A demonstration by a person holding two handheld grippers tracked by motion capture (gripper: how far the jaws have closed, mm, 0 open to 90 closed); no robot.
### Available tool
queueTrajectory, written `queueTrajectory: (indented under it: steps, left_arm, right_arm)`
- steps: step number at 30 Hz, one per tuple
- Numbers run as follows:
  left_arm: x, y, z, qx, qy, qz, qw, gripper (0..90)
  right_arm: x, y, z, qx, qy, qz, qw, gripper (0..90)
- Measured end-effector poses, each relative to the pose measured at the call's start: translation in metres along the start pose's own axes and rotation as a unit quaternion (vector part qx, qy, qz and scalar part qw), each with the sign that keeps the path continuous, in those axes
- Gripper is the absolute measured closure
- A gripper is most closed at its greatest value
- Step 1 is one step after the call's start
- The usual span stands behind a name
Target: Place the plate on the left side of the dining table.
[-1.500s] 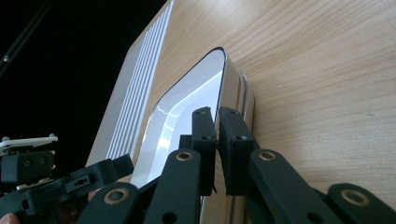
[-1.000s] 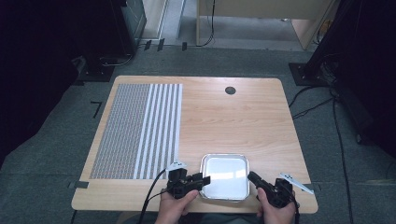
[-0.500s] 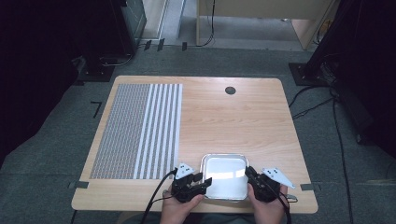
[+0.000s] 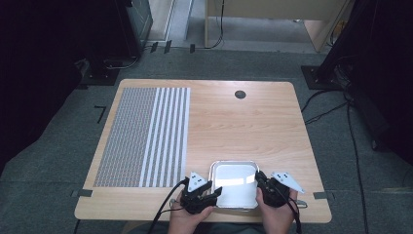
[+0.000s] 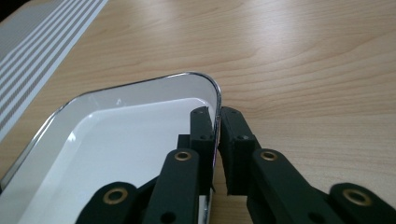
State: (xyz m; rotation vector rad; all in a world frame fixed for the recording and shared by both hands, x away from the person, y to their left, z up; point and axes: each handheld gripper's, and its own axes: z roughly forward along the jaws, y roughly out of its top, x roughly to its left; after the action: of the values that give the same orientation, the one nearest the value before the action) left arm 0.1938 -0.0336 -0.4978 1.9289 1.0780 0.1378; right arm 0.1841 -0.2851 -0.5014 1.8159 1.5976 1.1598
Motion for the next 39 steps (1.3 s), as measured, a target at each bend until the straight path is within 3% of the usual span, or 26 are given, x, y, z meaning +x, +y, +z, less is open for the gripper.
queueTrajectory:
  steps: [4, 11, 15, 18, 22, 32, 39]
  left_arm:
    - [-0.005, -0.001, 0.001, -0.002, 0.000, 0.009, 1.0000, 55.9]
    - [-0.011, -0.003, 0.001, 0.001, 0.017, 0.023, 0.9996, 55.4]
    - [-0.016, -0.006, 0.003, 0.014, 0.023, 0.038, 0.9989, 62.3]
    - [-0.020, -0.007, 0.004, 0.031, 0.034, 0.030, 0.9985, 71.6]
    - [-0.019, -0.004, 0.001, 0.036, 0.042, 0.020, 0.9983, 75.9]
    - [-0.010, 0.002, 0.001, 0.049, 0.022, -0.012, 0.9985, 78.1]
    - [-0.010, 0.003, 0.002, 0.051, 0.021, -0.014, 0.9983, 78.0]
  right_arm:
    - [-0.006, 0.000, -0.001, -0.003, 0.003, 0.044, 0.9990, 90.0]
    - [-0.009, 0.000, -0.007, -0.018, -0.012, 0.073, 0.9971, 90.0]
    - [-0.012, 0.000, -0.010, -0.023, -0.013, 0.095, 0.9951, 90.0]
    - [-0.010, -0.002, -0.011, -0.023, -0.013, 0.096, 0.9950, 90.0]
    - [-0.006, -0.003, -0.014, -0.030, -0.014, 0.095, 0.9949, 90.0]
    - [-0.006, -0.004, -0.013, -0.022, -0.010, 0.090, 0.9957, 89.6]
    - [-0.011, -0.004, -0.011, -0.013, -0.004, 0.093, 0.9956, 88.9]
